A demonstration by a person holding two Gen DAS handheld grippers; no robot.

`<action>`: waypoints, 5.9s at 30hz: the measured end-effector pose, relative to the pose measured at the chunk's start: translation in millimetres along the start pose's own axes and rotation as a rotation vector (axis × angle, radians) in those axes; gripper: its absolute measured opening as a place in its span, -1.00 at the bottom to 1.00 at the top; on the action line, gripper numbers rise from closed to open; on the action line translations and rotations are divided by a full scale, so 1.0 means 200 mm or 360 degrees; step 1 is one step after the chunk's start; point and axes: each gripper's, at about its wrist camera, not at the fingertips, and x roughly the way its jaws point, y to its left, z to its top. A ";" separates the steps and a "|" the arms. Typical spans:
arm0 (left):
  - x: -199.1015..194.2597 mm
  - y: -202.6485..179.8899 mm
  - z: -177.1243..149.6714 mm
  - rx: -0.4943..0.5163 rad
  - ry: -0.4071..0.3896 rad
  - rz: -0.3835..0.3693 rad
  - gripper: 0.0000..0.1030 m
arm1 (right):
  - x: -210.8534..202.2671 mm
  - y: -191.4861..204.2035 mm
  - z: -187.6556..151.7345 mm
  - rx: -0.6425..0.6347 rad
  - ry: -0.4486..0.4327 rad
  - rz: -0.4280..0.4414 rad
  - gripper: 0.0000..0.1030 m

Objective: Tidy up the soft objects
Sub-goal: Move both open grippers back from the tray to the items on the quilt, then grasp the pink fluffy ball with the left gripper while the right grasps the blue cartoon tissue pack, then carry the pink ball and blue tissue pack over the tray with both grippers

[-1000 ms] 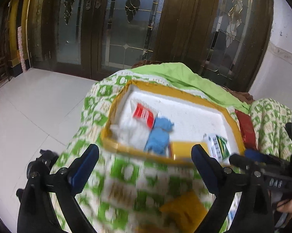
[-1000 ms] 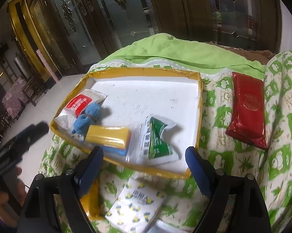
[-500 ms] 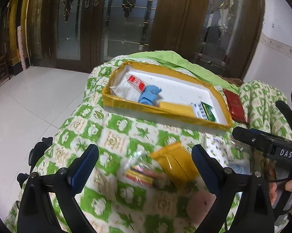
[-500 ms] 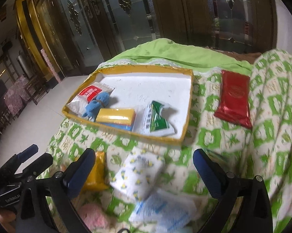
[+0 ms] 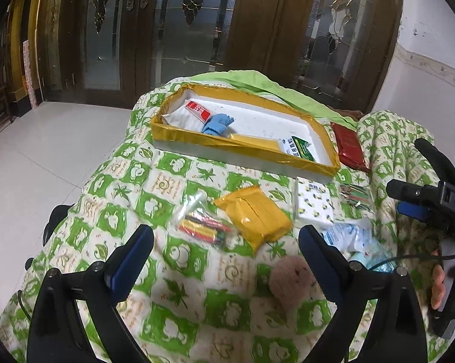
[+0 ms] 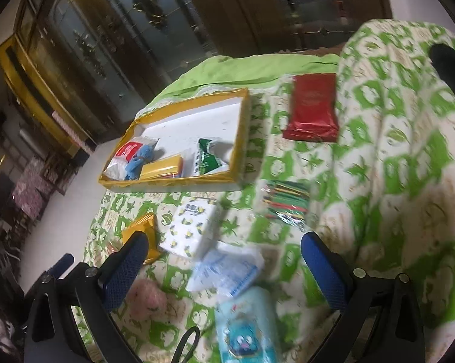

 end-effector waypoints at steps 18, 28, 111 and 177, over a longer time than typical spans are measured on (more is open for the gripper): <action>-0.01 -0.13 -0.10 0.0152 0.0054 -0.0031 0.87 | -0.09 0.06 -0.22 -0.0225 0.0074 -0.0052 0.95; 0.01 -0.17 -0.13 0.0202 0.0085 -0.0043 0.87 | -0.07 0.09 -0.27 -0.0294 0.0134 -0.0121 0.93; 0.19 -0.23 -0.20 0.0196 0.0315 -0.0333 -0.22 | -0.04 -0.02 -0.17 -0.0105 0.0085 0.0079 -0.72; 0.11 -0.16 -0.08 0.0098 0.0230 -0.0336 -0.22 | -0.13 0.13 -0.11 -0.0252 0.0013 0.0131 -0.72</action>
